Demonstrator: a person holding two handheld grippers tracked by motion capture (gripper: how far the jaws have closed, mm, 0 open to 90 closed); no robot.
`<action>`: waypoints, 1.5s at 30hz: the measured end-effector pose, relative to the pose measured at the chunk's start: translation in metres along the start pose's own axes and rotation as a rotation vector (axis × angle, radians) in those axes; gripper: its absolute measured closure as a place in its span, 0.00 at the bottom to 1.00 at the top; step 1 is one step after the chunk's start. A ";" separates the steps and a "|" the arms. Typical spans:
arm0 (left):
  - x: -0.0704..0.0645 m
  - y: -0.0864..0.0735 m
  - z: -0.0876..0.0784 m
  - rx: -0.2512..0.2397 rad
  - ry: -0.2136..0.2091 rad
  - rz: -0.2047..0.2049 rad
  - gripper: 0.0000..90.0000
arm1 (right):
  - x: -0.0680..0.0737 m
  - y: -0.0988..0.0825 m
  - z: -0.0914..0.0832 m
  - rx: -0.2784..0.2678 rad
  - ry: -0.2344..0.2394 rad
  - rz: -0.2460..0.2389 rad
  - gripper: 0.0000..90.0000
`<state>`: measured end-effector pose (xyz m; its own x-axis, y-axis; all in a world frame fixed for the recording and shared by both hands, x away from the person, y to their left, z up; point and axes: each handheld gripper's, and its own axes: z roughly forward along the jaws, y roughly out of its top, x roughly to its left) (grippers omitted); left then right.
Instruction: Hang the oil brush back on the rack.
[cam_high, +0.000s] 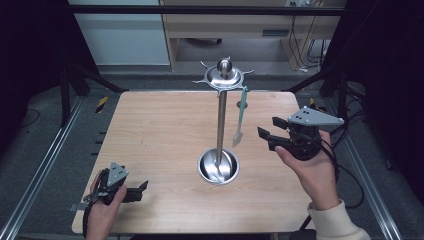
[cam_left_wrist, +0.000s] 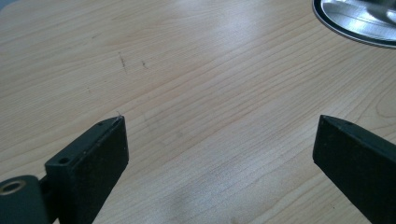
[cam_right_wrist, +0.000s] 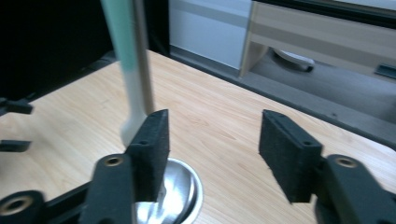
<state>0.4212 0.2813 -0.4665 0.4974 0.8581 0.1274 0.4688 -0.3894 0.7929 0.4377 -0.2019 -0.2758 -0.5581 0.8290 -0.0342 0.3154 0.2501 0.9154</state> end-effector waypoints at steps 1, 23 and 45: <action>0.000 0.000 0.000 0.000 0.000 -0.001 0.03 | -0.002 -0.001 0.000 0.003 -0.009 0.001 0.41; 0.000 0.000 0.000 0.000 0.000 -0.001 0.03 | -0.038 -0.022 -0.006 0.056 -0.134 0.005 0.07; 0.002 0.000 0.000 0.000 0.007 -0.004 0.03 | -0.064 -0.073 0.012 0.168 -0.166 0.055 0.10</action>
<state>0.4223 0.2834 -0.4665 0.4899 0.8623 0.1283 0.4710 -0.3856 0.7934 0.4599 -0.2673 -0.3456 -0.4073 0.9110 -0.0646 0.4728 0.2709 0.8385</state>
